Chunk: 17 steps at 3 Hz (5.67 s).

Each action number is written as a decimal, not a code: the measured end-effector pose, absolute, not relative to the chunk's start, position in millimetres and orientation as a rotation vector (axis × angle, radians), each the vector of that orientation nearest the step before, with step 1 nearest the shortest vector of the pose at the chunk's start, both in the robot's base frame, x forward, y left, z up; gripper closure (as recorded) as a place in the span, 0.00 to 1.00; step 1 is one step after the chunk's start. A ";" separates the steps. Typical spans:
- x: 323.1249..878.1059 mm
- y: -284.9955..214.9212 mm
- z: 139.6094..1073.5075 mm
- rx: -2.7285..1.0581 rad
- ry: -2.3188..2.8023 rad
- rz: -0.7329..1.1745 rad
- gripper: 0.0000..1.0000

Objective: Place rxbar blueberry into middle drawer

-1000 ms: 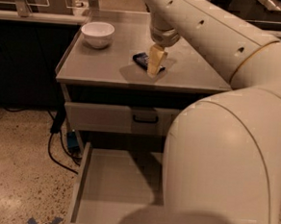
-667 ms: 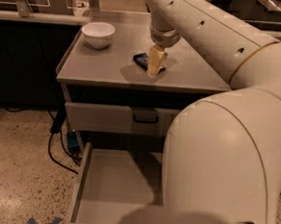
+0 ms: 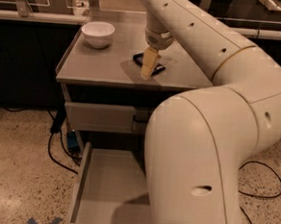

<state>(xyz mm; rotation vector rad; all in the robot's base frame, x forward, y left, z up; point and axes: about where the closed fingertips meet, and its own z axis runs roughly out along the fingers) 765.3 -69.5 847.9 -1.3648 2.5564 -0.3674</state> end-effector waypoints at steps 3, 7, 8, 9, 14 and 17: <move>780.2 -56.1 859.0 -1.345 2.504 -0.320 0.00; 802.4 -20.6 838.3 -1.391 2.497 -0.270 0.00; 793.9 -31.1 841.0 -1.230 2.617 -0.238 0.00; 793.9 -29.1 843.2 -1.113 2.663 -0.179 0.00; 803.9 -19.3 796.8 -1.109 2.681 0.073 0.17; 803.8 -19.4 797.4 -1.108 2.681 0.073 0.90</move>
Offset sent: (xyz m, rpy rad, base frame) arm 0.0120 0.0096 0.0117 0.0493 -0.0308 0.0004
